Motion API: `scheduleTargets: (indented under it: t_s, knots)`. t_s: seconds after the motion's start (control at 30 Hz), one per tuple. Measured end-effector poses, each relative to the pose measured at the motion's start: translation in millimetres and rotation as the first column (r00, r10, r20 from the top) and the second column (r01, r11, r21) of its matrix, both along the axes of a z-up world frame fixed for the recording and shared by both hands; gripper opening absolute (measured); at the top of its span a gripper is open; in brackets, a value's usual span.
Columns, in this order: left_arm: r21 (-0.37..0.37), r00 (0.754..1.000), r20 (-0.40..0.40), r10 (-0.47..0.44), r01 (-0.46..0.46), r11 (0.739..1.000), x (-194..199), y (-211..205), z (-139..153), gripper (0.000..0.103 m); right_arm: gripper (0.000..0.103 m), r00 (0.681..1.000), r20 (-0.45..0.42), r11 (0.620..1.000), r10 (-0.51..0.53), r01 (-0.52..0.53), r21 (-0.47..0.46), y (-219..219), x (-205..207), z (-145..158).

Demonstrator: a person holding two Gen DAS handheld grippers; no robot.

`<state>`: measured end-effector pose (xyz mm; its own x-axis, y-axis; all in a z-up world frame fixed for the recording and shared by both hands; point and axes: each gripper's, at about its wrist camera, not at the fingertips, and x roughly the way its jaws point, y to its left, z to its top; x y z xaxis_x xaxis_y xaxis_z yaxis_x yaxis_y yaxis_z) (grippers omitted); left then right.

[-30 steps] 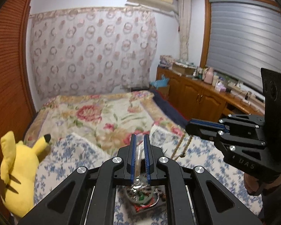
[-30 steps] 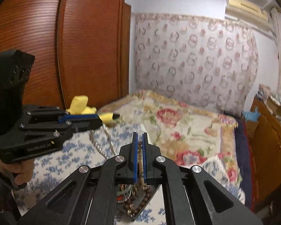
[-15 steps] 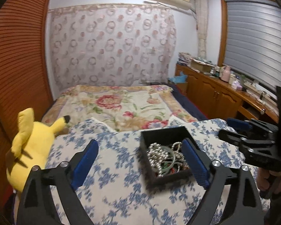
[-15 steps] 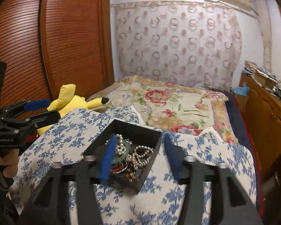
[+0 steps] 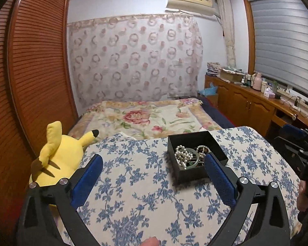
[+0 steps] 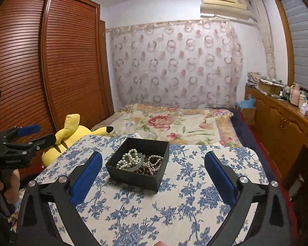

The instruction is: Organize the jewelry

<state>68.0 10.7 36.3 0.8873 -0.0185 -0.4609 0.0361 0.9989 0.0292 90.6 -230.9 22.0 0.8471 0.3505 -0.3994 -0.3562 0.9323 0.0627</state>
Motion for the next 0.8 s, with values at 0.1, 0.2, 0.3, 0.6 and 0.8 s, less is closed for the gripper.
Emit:
scheduleTargets:
  t_s: [0.1,0.2,0.3,0.6,0.8]
  knots:
    - [-0.002,1.000,-0.001,0.010,-0.010,1.000,-9,0,-3,0.095,0.100,1.000,-0.012,1.000,-0.029,0.029,0.000,-3,-9,-5]
    - [-0.020,1.000,-0.007,0.015,-0.015,1.000,-15,1,-7,0.095,0.100,0.999,-0.021,0.999,-0.045,0.045,0.012,-6,-14,-11]
    - [-0.027,1.000,-0.013,0.020,-0.021,0.999,-18,2,-10,0.095,0.100,0.998,-0.027,0.998,-0.053,0.054,0.016,-8,-15,-16]
    - [-0.030,1.000,-0.009,0.019,-0.019,0.999,-22,2,-13,0.095,0.100,0.998,-0.024,0.998,-0.063,0.064,0.018,-9,-17,-19]
    - [-0.029,1.000,-0.009,0.019,-0.019,0.999,-23,1,-14,0.095,0.100,0.998,-0.017,0.998,-0.066,0.067,0.014,-8,-17,-19]
